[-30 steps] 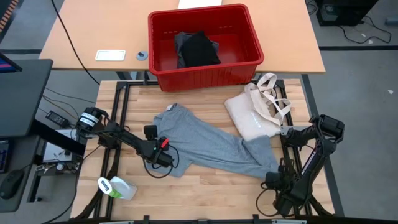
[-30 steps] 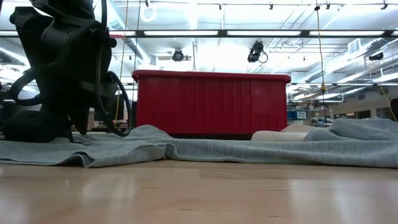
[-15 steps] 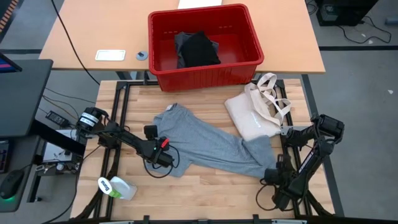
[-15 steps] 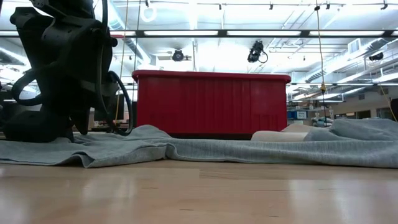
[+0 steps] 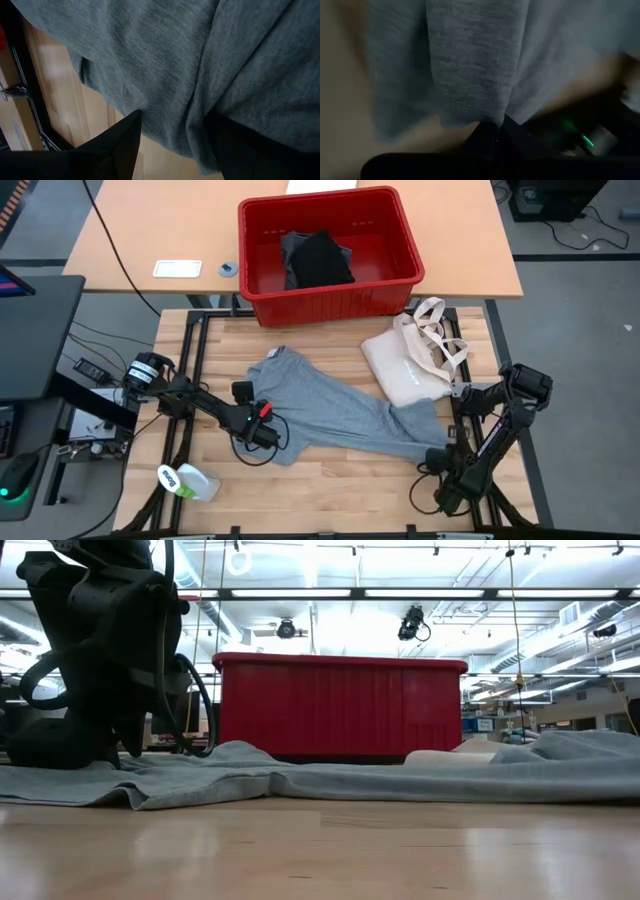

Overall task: Fold Laundry from Bin
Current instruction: Fold the gray shirt

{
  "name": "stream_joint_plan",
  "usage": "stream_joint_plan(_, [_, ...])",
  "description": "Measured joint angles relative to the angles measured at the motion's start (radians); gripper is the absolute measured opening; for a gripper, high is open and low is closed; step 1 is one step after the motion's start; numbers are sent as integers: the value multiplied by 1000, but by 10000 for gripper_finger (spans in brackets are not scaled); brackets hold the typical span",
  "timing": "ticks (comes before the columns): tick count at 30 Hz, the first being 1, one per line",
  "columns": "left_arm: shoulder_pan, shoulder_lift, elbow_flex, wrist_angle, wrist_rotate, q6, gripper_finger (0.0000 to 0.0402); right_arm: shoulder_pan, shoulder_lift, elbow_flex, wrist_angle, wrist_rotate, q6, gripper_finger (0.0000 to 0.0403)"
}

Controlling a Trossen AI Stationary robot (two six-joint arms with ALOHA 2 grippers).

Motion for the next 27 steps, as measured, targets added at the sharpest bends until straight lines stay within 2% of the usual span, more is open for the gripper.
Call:
stream_joint_plan(4, [0, 0, 0, 0, 0, 0, 230, 9, 0, 105, -208, -16, 18, 9])
stream_joint_plan(7, [0, 0, 0, 0, 0, 0, 230, 18, 0, 189, -271, -33, 31, 10])
stream_joint_plan(9, [0, 0, 0, 0, 0, 0, 230, 22, -1, 225, -244, -73, 32, 18])
stream_joint_plan(12, [0, 0, 0, 0, 0, 0, 230, 30, -1, 244, -113, -118, 62, 28])
stream_joint_plan(15, [0, 0, 0, 0, 0, 0, 230, 39, -1, 240, -14, -96, 87, 33])
stream_joint_plan(17, [0, 0, 0, 0, 0, 0, 230, 42, -1, 235, -13, -74, 116, 38])
stream_joint_plan(21, [0, 0, 0, 0, 0, -1, 230, 42, -1, 230, -69, -94, 141, 69])
stream_joint_plan(27, [0, 0, 0, 0, 0, 0, 230, 35, -1, 230, -198, -172, 150, 139])
